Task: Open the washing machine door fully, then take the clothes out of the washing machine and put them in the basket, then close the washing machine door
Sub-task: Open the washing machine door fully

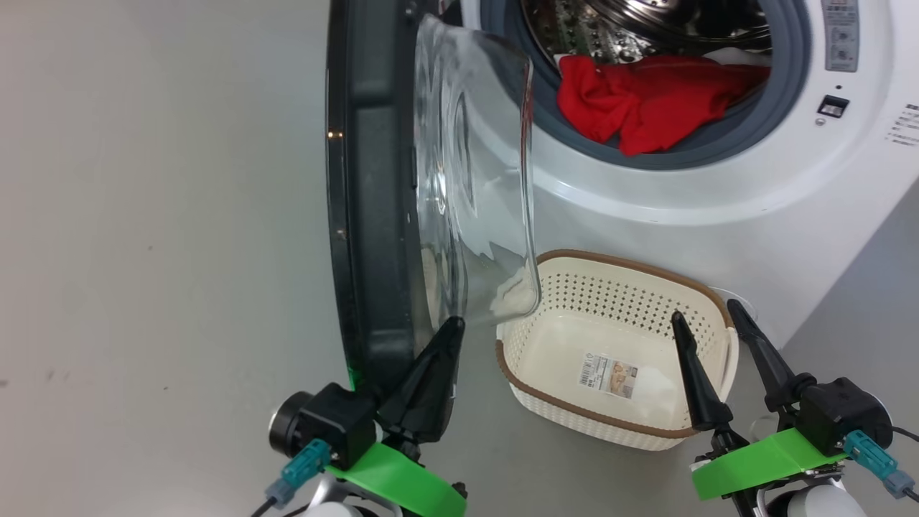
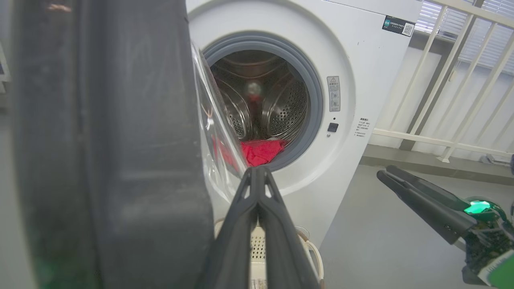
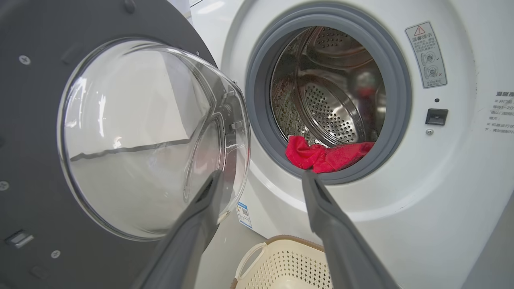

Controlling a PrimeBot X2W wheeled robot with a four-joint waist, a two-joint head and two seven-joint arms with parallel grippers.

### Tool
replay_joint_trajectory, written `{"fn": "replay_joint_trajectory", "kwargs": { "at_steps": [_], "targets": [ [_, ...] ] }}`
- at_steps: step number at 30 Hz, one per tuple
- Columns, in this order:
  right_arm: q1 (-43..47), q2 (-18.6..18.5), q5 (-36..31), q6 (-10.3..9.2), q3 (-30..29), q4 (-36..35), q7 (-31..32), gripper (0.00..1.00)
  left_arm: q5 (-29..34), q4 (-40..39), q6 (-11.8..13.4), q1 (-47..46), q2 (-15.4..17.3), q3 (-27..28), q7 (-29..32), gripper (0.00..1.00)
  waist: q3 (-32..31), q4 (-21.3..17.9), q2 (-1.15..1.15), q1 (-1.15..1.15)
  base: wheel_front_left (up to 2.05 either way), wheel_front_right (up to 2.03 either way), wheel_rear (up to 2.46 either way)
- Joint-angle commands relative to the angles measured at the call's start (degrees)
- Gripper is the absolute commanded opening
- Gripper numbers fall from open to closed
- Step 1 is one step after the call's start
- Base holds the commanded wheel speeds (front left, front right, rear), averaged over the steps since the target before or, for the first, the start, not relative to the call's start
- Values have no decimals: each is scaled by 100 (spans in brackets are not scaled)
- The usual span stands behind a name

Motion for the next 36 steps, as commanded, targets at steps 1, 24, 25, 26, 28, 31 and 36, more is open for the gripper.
{"fn": "replay_joint_trajectory", "kwargs": {
  "at_steps": [1, 24, 25, 26, 28, 31, 36],
  "targets": [
    [-83, -2, -44, 35, 166, -121, -37, 100, -6, -142, 156, -72, 151, 349, -66, 0, 60, 127, 0, 0, 0, 0, 0],
    [-371, -2, -238, 35, 428, 117, -37, 100, 4, -340, 690, 125, 520, 1217, -353, 0, 329, 203, 0, 0, 0, 0, 0],
    [-369, -2, -248, 35, 418, 114, -37, 100, 5, -332, 708, 129, 531, 1258, -359, 0, 335, 203, 0, 0, 0, 0, 0],
    [-367, -2, -259, 35, 409, 109, -37, 100, 9, -325, 725, 132, 542, 1298, -363, 0, 343, 204, 0, 0, 0, 0, 0],
    [-360, -2, -285, 35, 396, 97, -37, 100, 21, -312, 757, 129, 562, 1377, -371, 0, 362, 206, 0, 0, 0, 0, 0],
    [-345, -2, -321, 35, 384, 73, -22, 100, 54, -258, 806, 106, 602, 1505, -380, 0, 393, 210, 0, 0, 0, 0, 0],
    [-331, -2, -388, 35, 386, 15, 47, 100, 98, -162, 872, 48, 641, 1743, -388, 0, 466, 221, 0, 0, 0, 0, 0]
  ]
}}
